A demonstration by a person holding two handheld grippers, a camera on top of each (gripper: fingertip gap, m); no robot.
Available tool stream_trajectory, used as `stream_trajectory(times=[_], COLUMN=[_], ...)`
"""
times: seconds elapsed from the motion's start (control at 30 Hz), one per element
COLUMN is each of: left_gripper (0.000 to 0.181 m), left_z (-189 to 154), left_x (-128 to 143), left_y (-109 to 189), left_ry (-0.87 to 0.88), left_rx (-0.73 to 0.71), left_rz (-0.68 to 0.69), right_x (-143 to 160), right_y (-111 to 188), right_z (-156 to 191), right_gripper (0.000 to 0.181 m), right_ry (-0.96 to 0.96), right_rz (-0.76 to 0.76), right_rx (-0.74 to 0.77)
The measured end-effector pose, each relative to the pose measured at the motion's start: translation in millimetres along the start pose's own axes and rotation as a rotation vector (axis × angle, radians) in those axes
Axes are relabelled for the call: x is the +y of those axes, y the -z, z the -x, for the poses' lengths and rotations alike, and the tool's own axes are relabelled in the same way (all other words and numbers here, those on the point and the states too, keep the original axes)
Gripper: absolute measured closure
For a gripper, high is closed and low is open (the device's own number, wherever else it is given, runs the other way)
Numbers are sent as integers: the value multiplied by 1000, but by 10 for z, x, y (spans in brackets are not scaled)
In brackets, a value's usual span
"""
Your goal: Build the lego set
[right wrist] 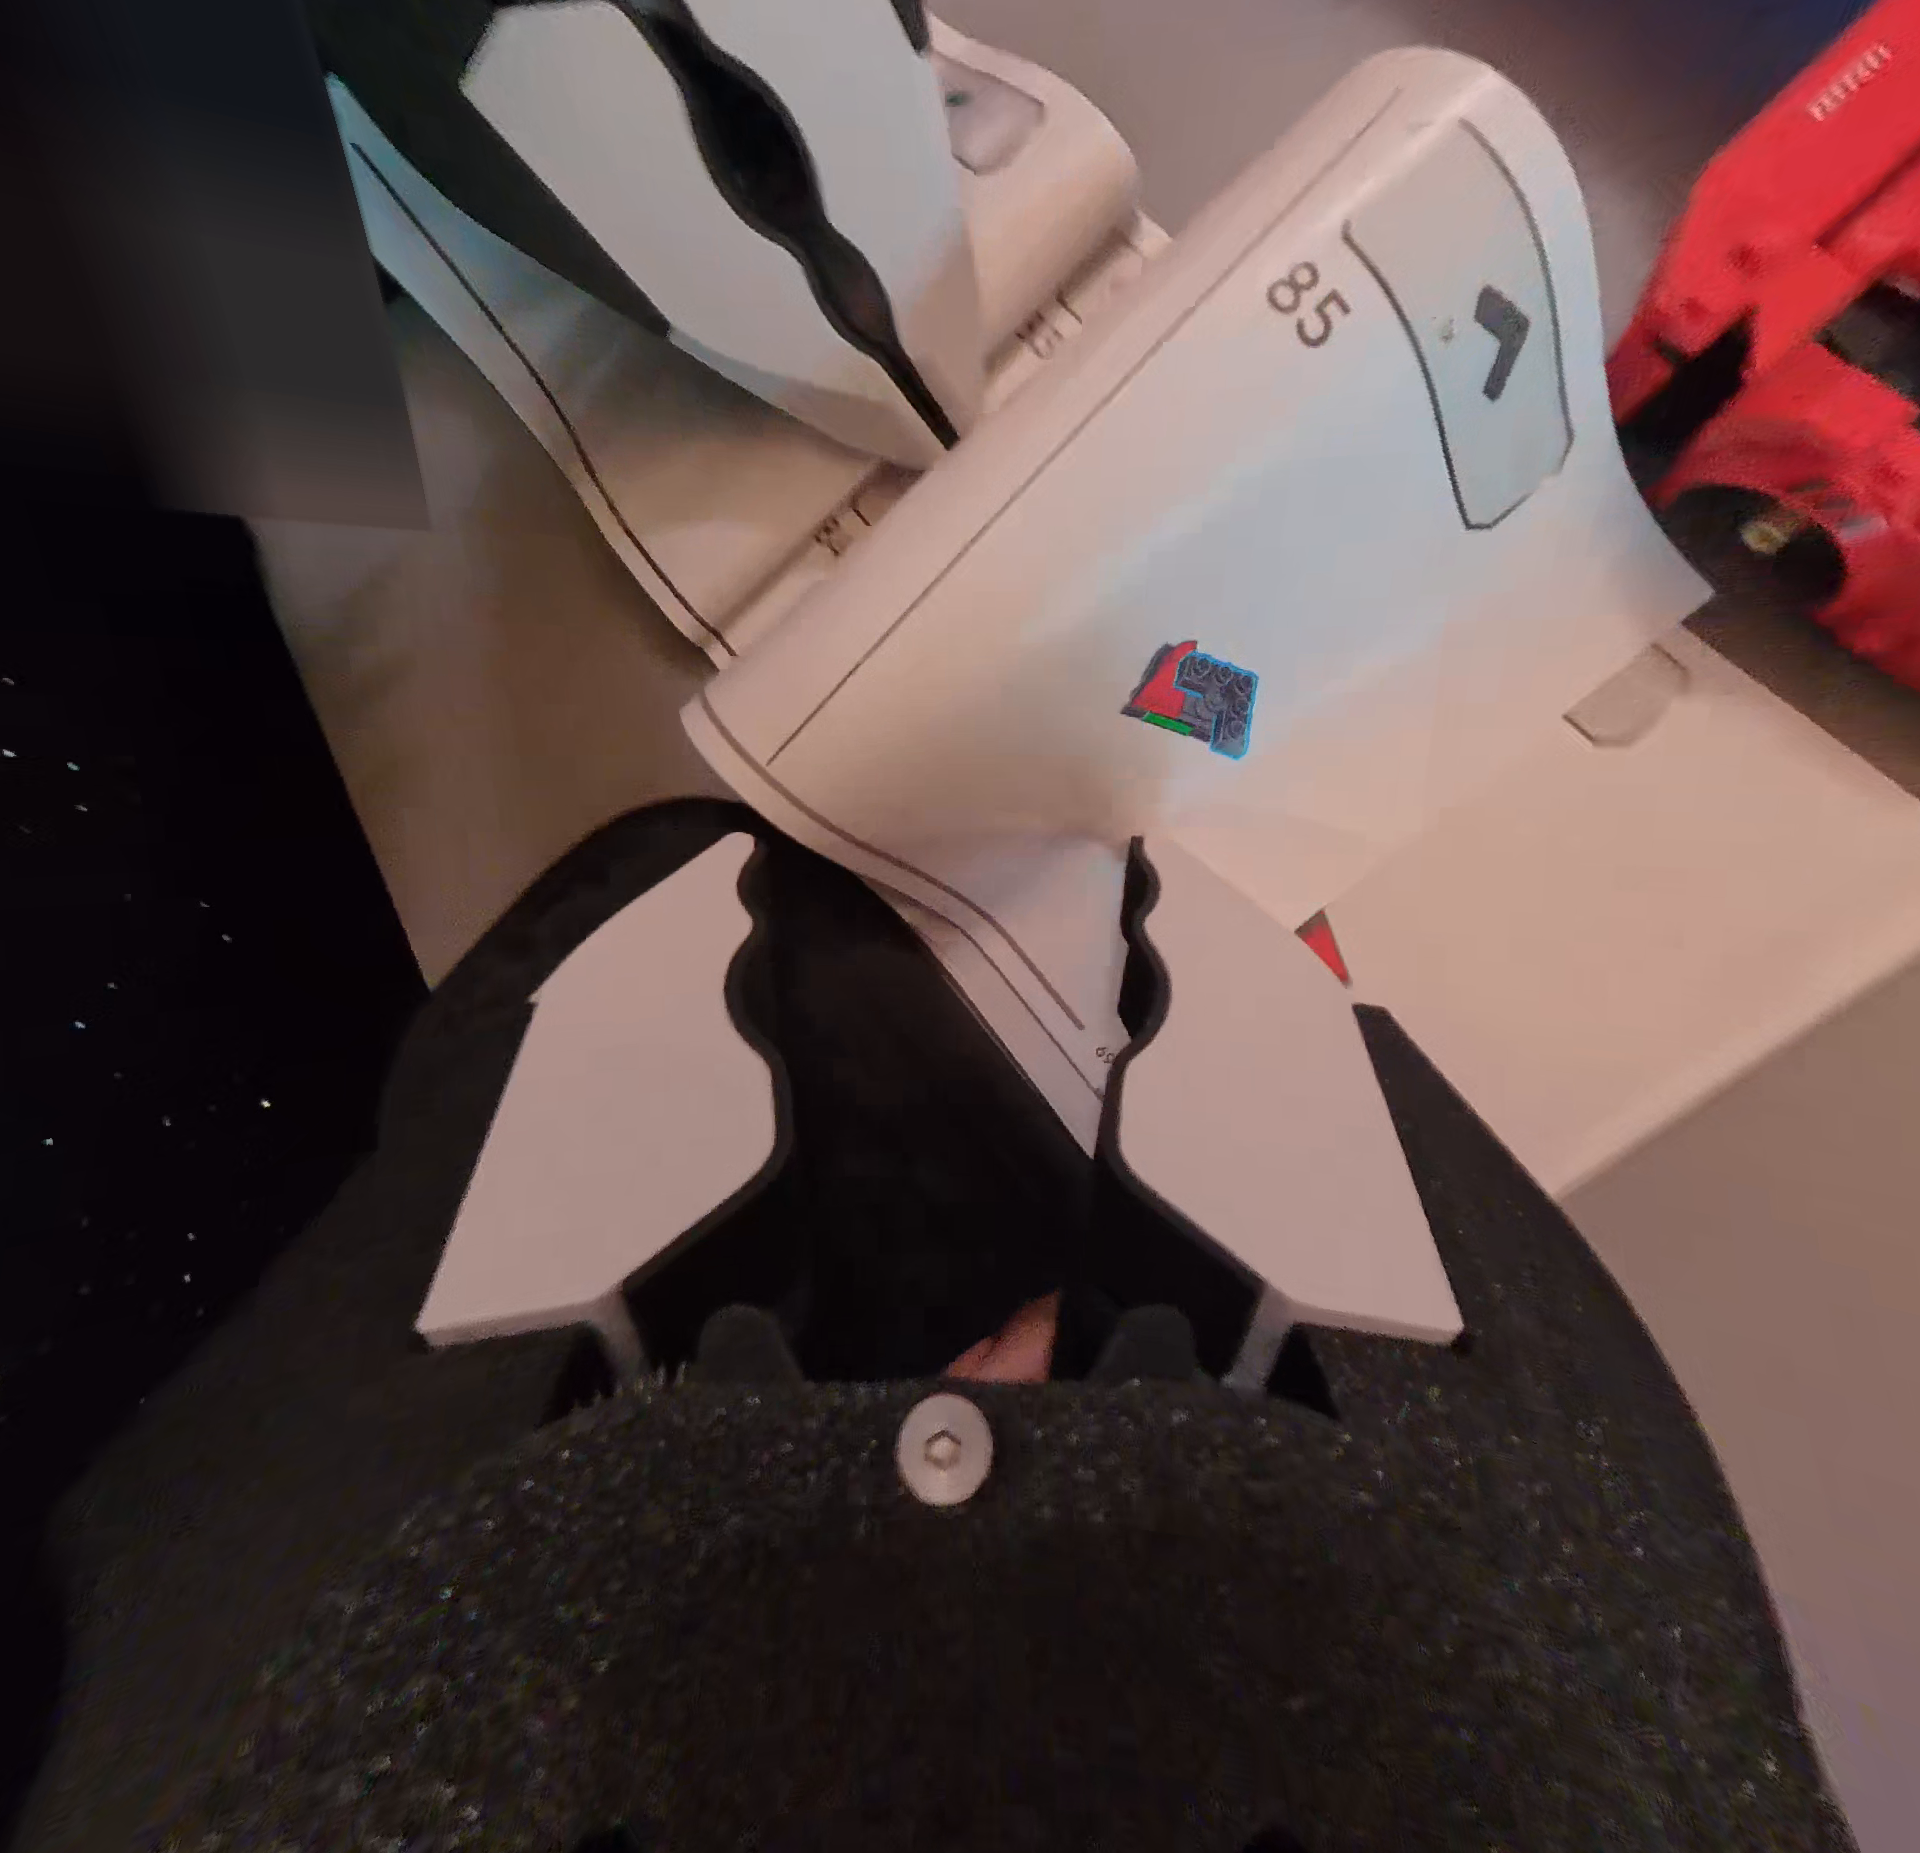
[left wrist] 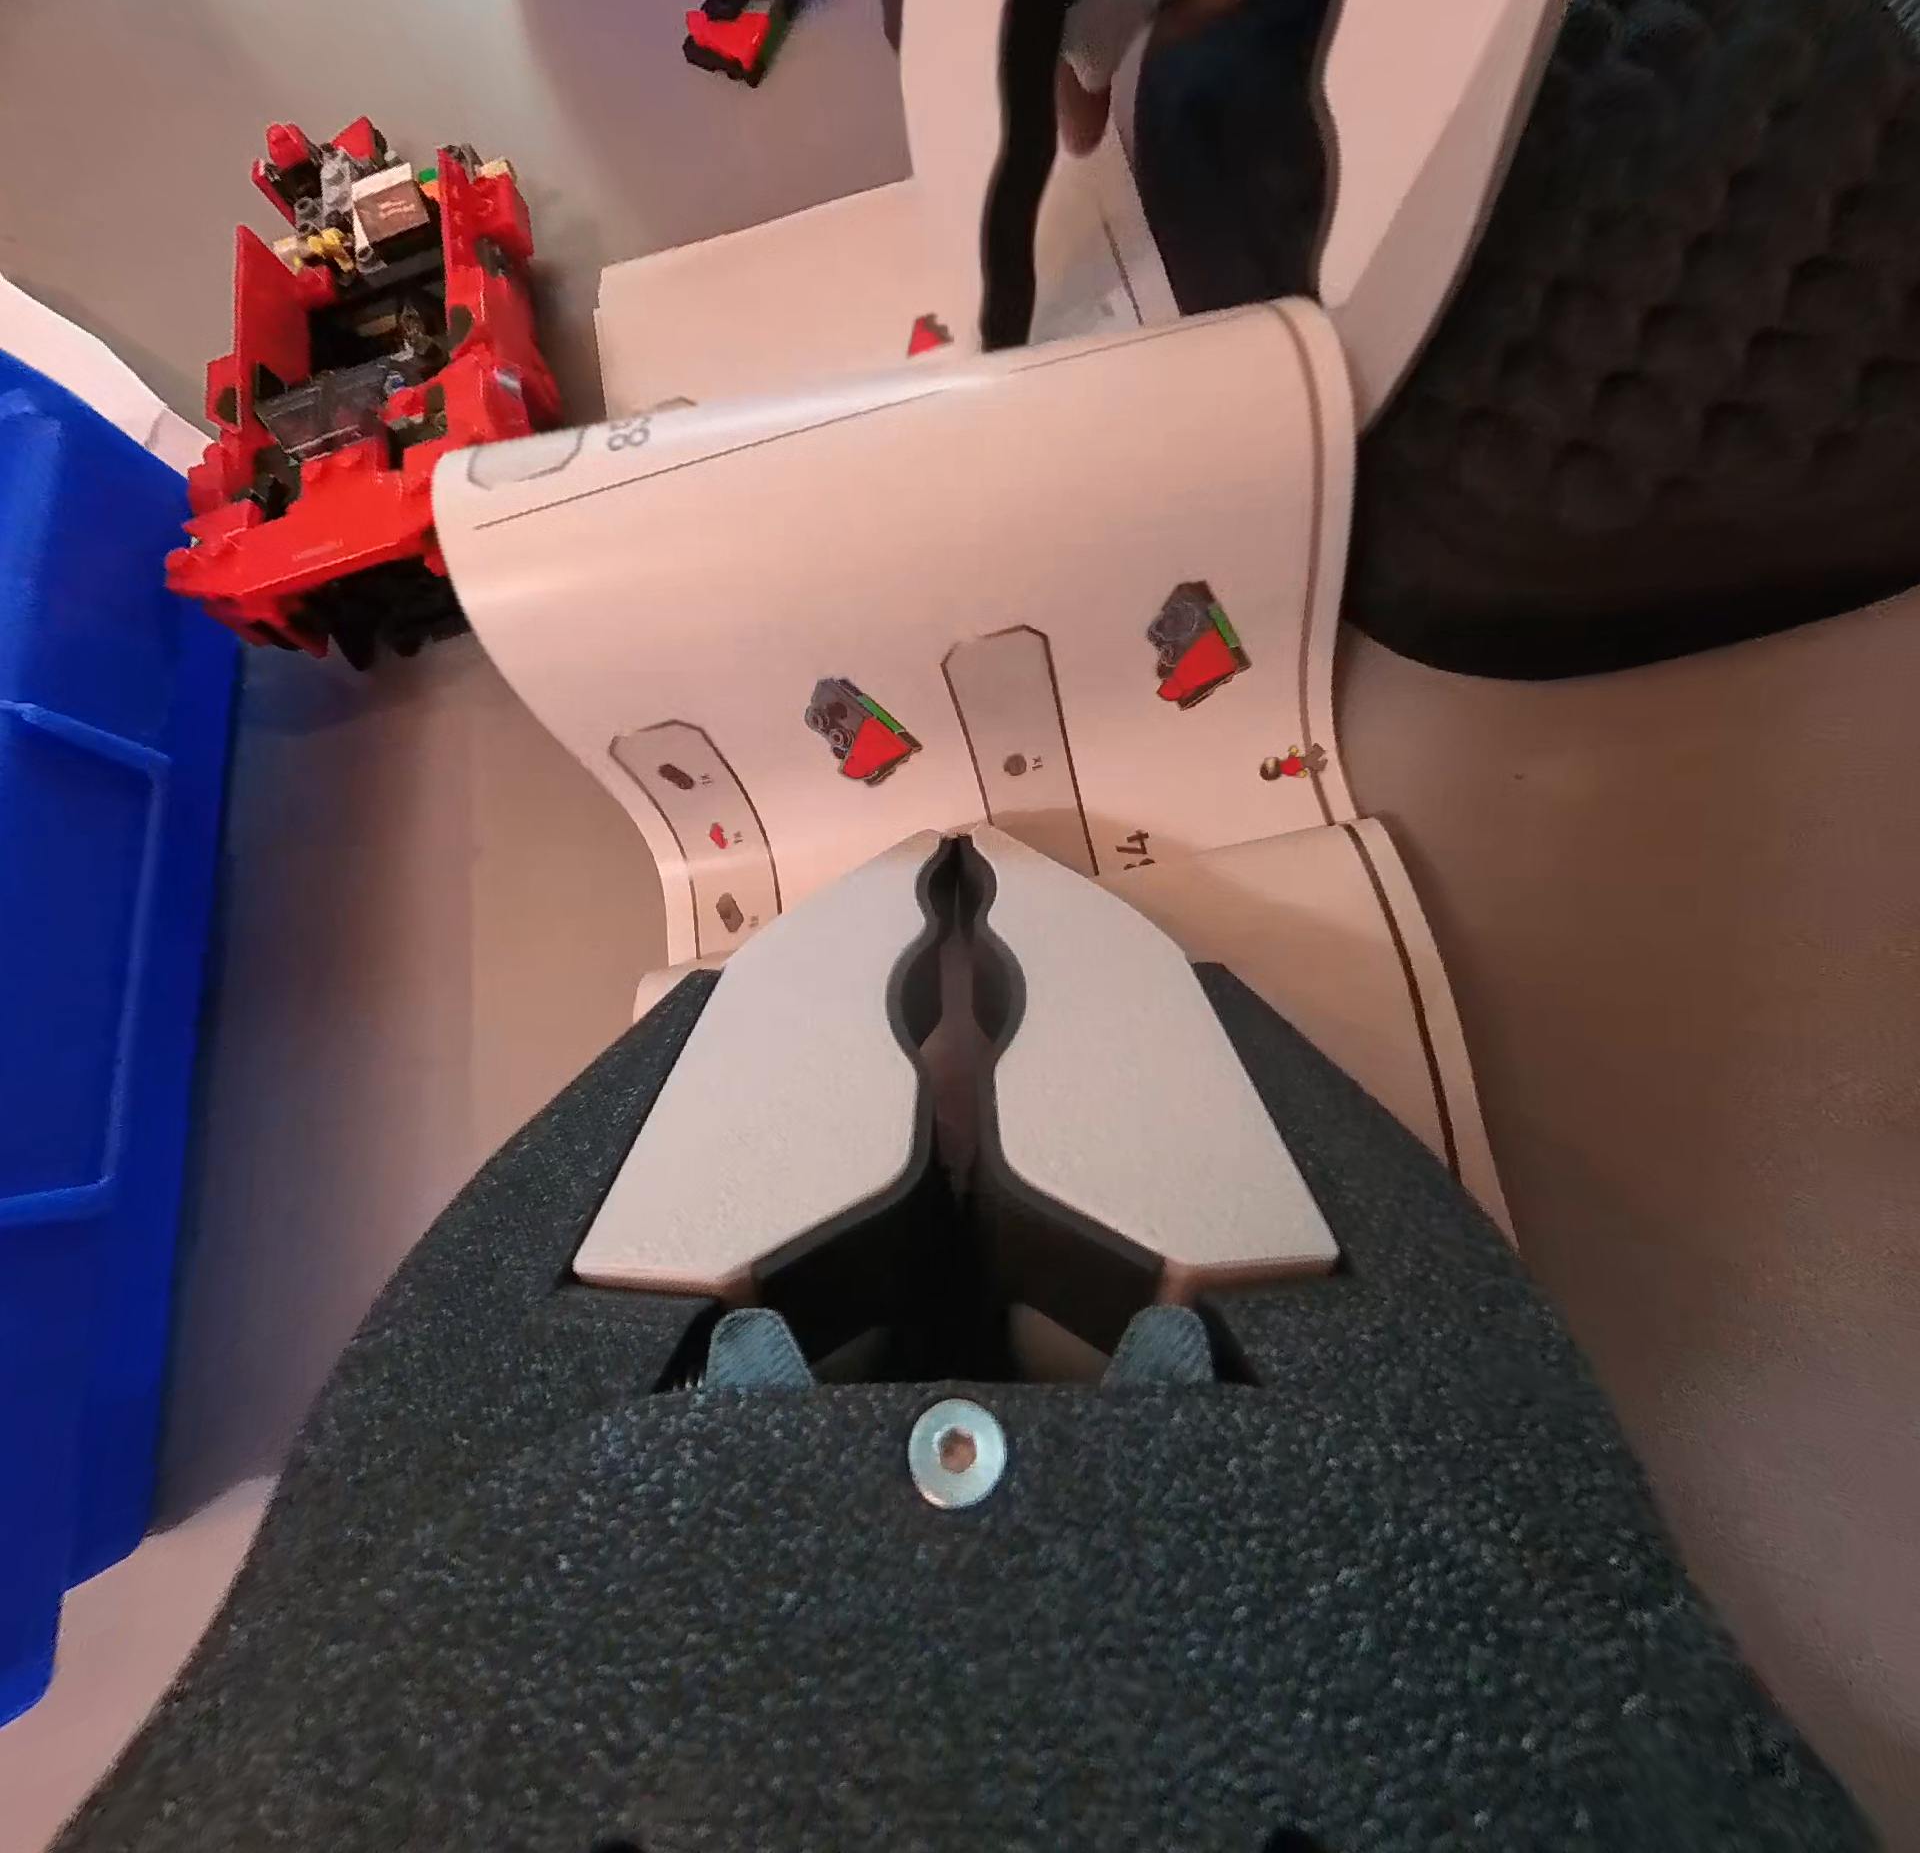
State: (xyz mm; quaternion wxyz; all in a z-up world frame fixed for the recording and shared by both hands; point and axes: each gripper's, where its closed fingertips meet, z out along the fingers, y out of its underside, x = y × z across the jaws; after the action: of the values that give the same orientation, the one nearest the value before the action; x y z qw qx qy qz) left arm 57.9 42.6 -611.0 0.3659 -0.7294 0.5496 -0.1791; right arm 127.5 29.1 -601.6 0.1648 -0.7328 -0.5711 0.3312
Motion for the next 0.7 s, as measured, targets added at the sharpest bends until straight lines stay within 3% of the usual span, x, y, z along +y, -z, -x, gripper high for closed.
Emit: stream_trajectory(times=[0.1, 0.23, 0.43, 0.57, 0.7], left_gripper=[177, 166, 165, 167, 165], left_z=[7, 219, 552, 648, 376], left_x=[-38, -236, -649, -590, 32], left_y=[50, 348, 1050, 1002, 519], left_ry=[9, -21, -93, -154, -122], left_rx=[27, -79, -358, -427, -230], left_rz=[-27, -109, -256, -125, 200], right_x=[-97, -363, -678, -654, -590], right_y=[-70, -153, -483, -699, -748], right_z=[68, 186, 560, 731, 938], right_gripper=[130, 150, 148, 148, 144], right_ry=[38, 146, 353, 429, 536], right_rz=[-56, -161, -139, -82, -62], right_rx=[-11, 20, 0, -46, -71])
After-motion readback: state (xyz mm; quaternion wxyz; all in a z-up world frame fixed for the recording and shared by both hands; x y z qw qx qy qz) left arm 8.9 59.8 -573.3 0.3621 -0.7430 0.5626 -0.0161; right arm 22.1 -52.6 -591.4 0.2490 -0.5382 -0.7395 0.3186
